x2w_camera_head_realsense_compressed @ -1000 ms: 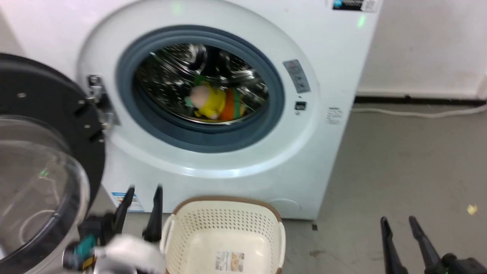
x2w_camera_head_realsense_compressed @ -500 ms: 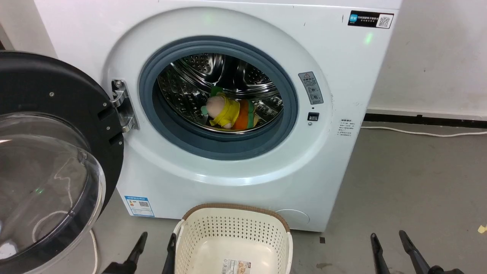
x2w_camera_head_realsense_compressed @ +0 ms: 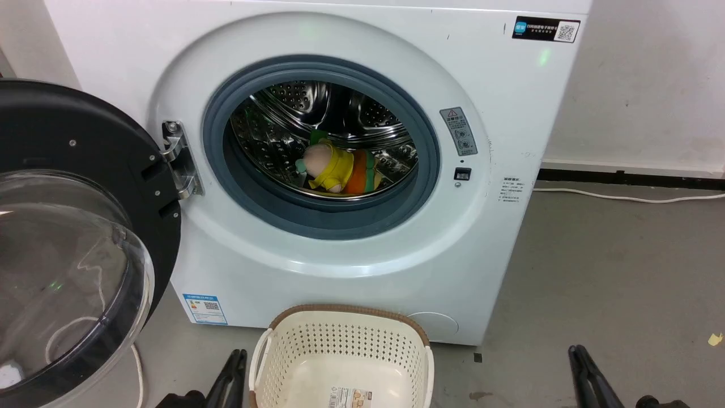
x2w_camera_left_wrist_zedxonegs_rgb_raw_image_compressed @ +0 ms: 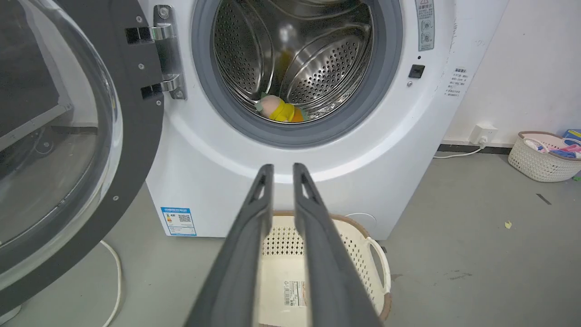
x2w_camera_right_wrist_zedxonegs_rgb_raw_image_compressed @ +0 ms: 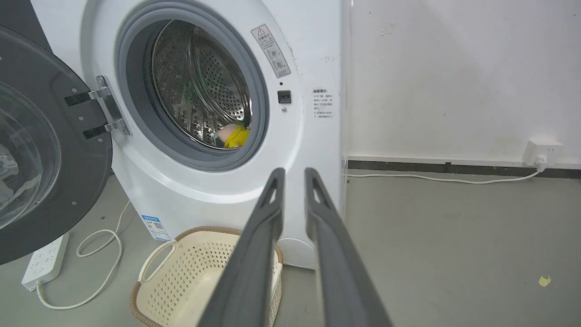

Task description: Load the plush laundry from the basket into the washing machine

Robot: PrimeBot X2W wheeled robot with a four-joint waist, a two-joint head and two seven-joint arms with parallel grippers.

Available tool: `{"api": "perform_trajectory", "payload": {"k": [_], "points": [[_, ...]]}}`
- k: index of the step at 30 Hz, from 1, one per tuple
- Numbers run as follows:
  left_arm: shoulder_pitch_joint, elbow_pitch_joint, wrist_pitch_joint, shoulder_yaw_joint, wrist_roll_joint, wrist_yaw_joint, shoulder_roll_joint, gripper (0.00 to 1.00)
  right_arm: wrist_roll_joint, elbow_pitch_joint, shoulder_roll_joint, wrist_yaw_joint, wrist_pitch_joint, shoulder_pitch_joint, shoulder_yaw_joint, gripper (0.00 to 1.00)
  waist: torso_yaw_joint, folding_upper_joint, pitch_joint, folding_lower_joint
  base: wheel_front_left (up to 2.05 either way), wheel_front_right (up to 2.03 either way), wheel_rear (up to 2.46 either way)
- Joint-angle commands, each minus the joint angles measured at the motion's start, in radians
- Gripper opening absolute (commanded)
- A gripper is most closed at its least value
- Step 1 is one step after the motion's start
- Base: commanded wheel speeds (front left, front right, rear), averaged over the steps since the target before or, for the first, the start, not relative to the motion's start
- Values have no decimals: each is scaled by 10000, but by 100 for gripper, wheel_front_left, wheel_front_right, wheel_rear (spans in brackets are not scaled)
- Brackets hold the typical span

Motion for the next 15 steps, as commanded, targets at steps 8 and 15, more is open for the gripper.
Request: {"api": "perform_trajectory", "payload": {"k": [8, 15], "points": [[-79, -93, 165, 131, 177, -16, -95, 0, -96, -12, 0, 0, 166, -141, -12, 0, -32, 0, 56, 0, 0, 0, 0], [-148, -173, 307, 242, 330, -29, -177, 0, -180, -22, 0, 1, 309, -262, -21, 0, -59, 0, 105, 0, 0, 0, 0]]}}
